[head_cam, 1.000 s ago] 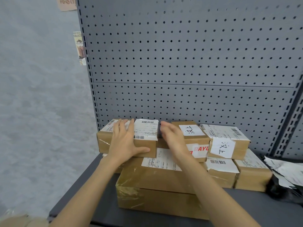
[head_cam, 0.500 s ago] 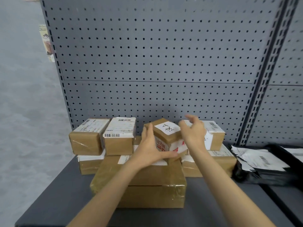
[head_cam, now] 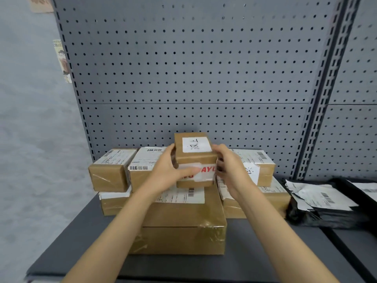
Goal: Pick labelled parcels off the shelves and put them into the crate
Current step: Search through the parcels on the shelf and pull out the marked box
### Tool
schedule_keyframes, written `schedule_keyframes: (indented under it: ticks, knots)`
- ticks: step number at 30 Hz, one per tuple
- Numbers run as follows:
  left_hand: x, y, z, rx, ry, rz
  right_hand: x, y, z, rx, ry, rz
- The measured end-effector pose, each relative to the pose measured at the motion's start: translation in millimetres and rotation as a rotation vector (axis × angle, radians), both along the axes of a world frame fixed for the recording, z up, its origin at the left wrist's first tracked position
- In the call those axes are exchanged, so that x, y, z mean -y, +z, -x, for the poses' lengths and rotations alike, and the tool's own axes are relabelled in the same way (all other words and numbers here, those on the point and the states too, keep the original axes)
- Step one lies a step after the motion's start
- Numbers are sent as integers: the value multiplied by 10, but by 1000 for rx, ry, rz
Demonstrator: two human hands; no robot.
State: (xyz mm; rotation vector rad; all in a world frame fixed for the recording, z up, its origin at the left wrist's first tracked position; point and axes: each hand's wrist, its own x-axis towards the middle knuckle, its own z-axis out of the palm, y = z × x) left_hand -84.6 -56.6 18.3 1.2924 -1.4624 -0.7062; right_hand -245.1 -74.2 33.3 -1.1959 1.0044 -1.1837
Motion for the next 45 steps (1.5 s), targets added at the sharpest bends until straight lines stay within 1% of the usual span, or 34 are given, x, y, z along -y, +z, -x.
schedule_keyframes:
  ticks: [3, 6, 8, 13, 16, 18, 21, 24, 26, 27, 29, 32, 34, 36, 38, 41, 43, 45]
  knots:
    - [-76, 193, -161, -94, -22, 93, -84, 97, -26, 54, 113, 157]
    - [-166, 280, -269, -132, -34, 163, -162, 107, -96, 113, 119, 242]
    - [-215, 290, -321, -137, -39, 165, -212, 101, -144, 132, 141, 280]
    - [-266, 271, -461, -186, -96, 118, -291, 36, -220, 76, 125, 390]
    - [-286, 268, -575, -274, -210, 64, -401, 15, -279, 1, 93, 497]
    - [-289, 260, -635, -332, -261, 54, -489, -3, -327, -84, 70, 582]
    - [-273, 229, -710, -520, -261, 54, -634, -62, -419, -261, 15, 702]
    - [-270, 202, -761, -688, -314, 45, -746, -80, -507, -427, -127, 852]
    - [-275, 179, -748, -722, -342, 39, -764, -48, -535, -450, -244, 901]
    - [-277, 159, -741, -733, -338, 36, -752, -32, -537, -439, -288, 888]
    - [-283, 127, -731, -747, -332, 43, -705, -21, -521, -408, -302, 776]
    - [-300, 117, -708, -737, -372, 45, -589, -16, -448, -290, -191, 533]
    - [-294, 114, -692, -680, -375, 22, -527, -17, -424, -198, -95, 445]
    - [-276, 98, -672, -569, -356, 25, -479, -34, -428, -149, -41, 423]
    - [-254, 91, -657, -516, -363, 23, -435, -53, -432, -127, -37, 464]
    - [-213, 132, -667, -564, -381, 30, -397, -69, -413, -70, -20, 478]
    - [-178, 174, -686, -600, -398, 78, -398, -72, -389, -38, -18, 483]
    - [-148, 202, -720, -641, -372, 120, -407, -69, -381, 11, -19, 503]
